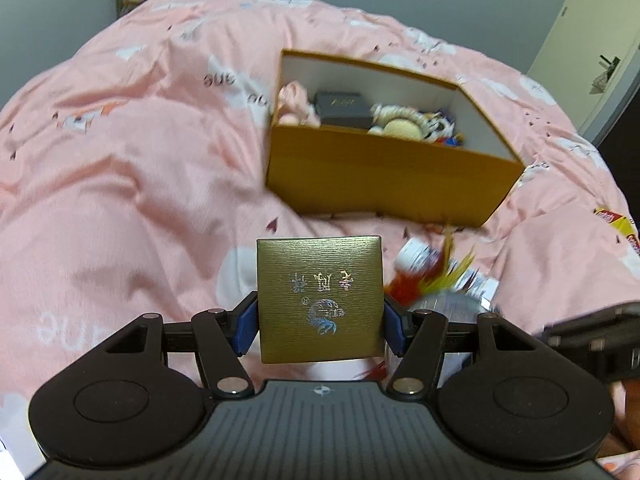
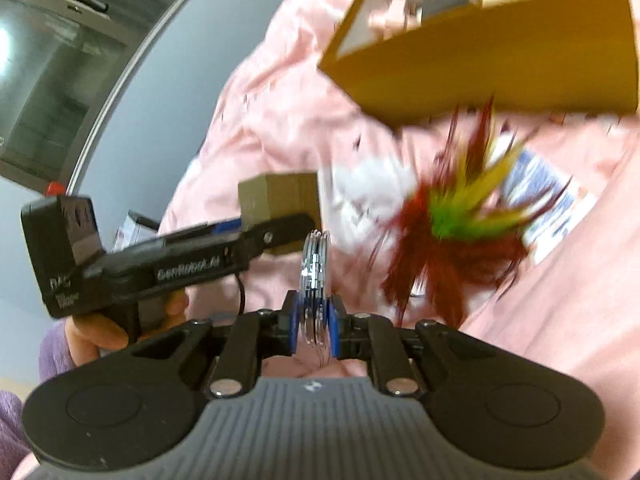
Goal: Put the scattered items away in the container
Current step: 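Close the left tool on the gold box while the right tool grasps the round clear compact, then carry the gold box with the left tool while the right tool carries the compact to the box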
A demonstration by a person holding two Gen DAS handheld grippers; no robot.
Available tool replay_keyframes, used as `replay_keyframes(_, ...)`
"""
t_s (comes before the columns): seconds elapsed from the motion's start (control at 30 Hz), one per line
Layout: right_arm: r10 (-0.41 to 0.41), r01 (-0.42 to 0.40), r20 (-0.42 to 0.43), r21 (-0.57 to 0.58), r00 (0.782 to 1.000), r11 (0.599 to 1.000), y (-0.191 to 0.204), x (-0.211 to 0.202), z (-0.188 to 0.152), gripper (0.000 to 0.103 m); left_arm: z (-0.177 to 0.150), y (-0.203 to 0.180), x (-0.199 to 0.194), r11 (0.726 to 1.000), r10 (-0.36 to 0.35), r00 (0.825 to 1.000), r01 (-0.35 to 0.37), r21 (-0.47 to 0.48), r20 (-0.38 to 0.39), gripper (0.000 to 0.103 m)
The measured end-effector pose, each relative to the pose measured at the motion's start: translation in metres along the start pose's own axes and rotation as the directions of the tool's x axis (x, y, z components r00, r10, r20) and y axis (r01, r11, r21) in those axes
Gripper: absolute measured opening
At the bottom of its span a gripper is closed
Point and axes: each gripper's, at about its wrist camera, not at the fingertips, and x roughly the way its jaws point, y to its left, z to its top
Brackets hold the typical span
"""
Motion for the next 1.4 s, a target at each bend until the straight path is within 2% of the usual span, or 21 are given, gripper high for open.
replay_keyframes(0.17, -0.005, 0.005, 0.091, 0.002, 0.996, 1.0, 0.004, -0.023, 0.026, 0.016, 0.025, -0.005, -0.005, 0.999, -0.038, 0.999, 0.038, 0.012, 0.028, 0.071)
replay_keyframes(0.33, -0.072, 0.077, 0.17, -0.027, 0.983, 0.997, 0.005, -0.048, 0.054, 0.016, 0.057, -0.01, -0.006, 0.997, -0.061, 0.996, 0.059, 0.042, 0.06, 0.071)
replay_keyframes(0.57, -0.134, 0.152, 0.248, -0.053, 0.959, 0.987, -0.002, -0.071, 0.102, 0.016, 0.109, -0.016, 0.004, 0.993, -0.077, 0.994, 0.069, 0.097, 0.082, 0.071)
replay_keyframes(0.7, -0.152, 0.17, 0.266, -0.047, 0.952, 0.984, -0.009, -0.071, 0.135, 0.015, 0.132, -0.021, 0.022, 0.991, -0.076, 0.994, 0.068, 0.116, 0.072, 0.071)
replay_keyframes(1.07, -0.235, 0.231, 0.198, 0.046, 0.952, 0.972, -0.056, -0.01, 0.221, 0.015, 0.17, -0.003, 0.08, 0.991, -0.101, 0.995, 0.099, 0.088, 0.015, 0.071)
replay_keyframes(1.2, -0.273, 0.266, 0.108, 0.081, 0.956, 0.961, -0.076, 0.032, 0.235, 0.015, 0.177, 0.003, 0.099, 0.99, -0.111, 0.994, 0.111, 0.088, -0.006, 0.071)
replay_keyframes(1.4, -0.281, 0.278, 0.006, 0.116, 0.96, 0.954, -0.09, 0.078, 0.239, 0.015, 0.177, 0.014, 0.119, 0.99, -0.122, 0.992, 0.124, 0.073, -0.03, 0.071)
